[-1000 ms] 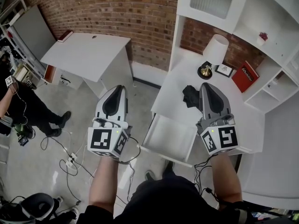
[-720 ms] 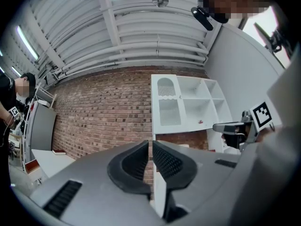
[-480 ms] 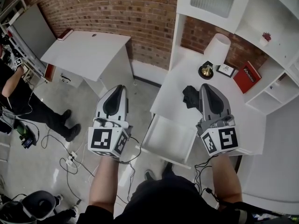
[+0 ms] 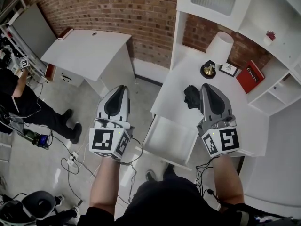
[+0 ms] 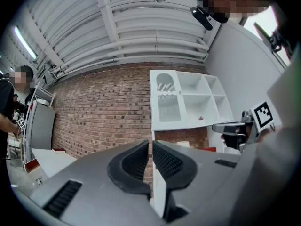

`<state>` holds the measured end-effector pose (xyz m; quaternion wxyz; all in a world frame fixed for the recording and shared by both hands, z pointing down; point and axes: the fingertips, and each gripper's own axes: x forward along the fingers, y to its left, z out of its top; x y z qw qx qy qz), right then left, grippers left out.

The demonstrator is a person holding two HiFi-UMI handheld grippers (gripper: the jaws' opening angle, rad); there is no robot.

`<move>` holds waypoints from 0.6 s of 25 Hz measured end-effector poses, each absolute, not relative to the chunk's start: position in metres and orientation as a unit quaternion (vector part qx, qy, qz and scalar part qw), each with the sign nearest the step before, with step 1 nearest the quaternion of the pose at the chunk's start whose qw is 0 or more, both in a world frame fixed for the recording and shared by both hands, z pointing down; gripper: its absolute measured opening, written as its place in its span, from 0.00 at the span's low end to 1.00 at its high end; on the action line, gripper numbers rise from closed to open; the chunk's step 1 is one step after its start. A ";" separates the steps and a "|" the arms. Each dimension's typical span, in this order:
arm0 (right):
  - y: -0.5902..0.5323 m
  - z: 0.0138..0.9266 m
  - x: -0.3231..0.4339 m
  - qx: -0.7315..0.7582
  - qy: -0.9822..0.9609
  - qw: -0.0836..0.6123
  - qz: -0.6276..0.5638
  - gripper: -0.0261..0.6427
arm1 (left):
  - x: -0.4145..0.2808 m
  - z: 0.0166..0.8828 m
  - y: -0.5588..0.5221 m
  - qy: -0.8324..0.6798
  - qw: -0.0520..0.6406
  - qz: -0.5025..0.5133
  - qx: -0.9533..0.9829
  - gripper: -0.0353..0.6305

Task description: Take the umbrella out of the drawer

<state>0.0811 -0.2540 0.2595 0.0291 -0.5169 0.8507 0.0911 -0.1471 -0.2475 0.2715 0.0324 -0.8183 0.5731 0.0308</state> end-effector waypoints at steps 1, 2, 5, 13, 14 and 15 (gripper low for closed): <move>-0.255 0.260 0.082 -0.517 0.851 0.029 0.091 0.04 | -0.147 0.272 -0.249 0.573 0.032 0.030 -0.818 0.09; -0.256 0.260 0.083 -0.517 0.851 0.029 0.091 0.04 | -0.146 0.272 -0.250 0.573 0.032 0.030 -0.818 0.09; -0.260 0.260 0.087 -0.518 0.850 0.031 0.090 0.04 | -0.143 0.274 -0.254 0.574 0.031 0.028 -0.818 0.09; -0.270 0.263 0.096 -0.518 0.851 0.032 0.087 0.04 | -0.135 0.275 -0.263 0.575 0.032 0.025 -0.817 0.09; -0.271 0.263 0.097 -0.517 0.851 0.032 0.087 0.04 | -0.133 0.275 -0.264 0.575 0.032 0.025 -0.817 0.09; -0.273 0.264 0.098 -0.517 0.851 0.033 0.087 0.04 | -0.132 0.276 -0.266 0.575 0.031 0.024 -0.817 0.09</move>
